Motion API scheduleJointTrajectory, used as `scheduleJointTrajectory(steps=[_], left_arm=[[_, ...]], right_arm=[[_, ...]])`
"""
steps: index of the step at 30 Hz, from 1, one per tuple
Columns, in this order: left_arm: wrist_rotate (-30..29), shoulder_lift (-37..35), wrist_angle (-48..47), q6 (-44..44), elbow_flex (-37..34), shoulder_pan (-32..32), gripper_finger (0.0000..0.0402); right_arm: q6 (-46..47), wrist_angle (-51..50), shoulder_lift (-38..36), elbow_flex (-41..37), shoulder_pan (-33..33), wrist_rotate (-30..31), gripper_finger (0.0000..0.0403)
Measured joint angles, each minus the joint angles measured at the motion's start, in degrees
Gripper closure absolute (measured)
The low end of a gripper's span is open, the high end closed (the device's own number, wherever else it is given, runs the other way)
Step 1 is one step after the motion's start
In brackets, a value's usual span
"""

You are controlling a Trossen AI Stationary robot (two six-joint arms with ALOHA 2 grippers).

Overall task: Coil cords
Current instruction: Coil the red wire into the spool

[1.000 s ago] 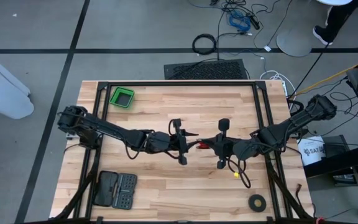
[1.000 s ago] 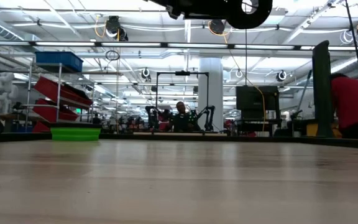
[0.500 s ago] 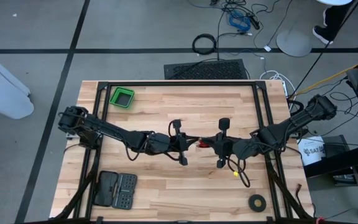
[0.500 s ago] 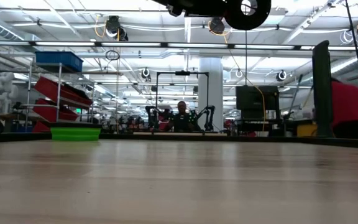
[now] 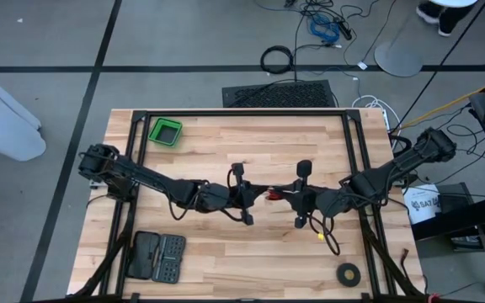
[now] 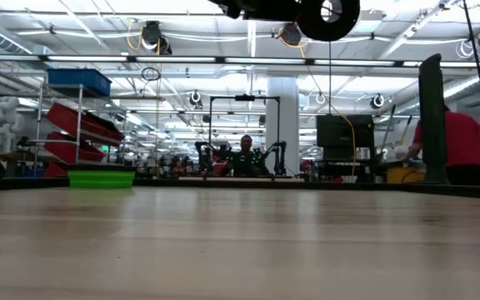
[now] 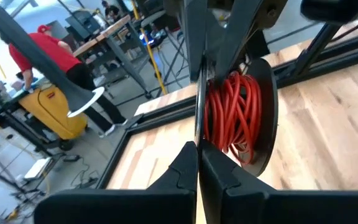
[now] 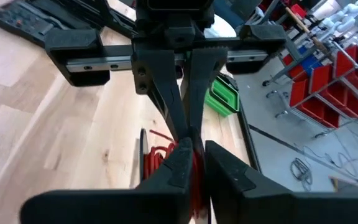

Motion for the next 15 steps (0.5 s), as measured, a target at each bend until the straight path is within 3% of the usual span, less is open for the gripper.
scheduleJointTrajectory(steps=[7,15], left_arm=[[-3.28,-0.07,-4.6,-0.47,0.0,0.04,0.04],[-8.88,-0.07,-10.24,-0.48,0.0,0.04,0.04]], right_arm=[[1.05,-3.55,-2.62,-0.04,2.45,7.07,0.0333],[3.74,-6.52,-6.85,-0.02,5.01,10.4,0.0314]])
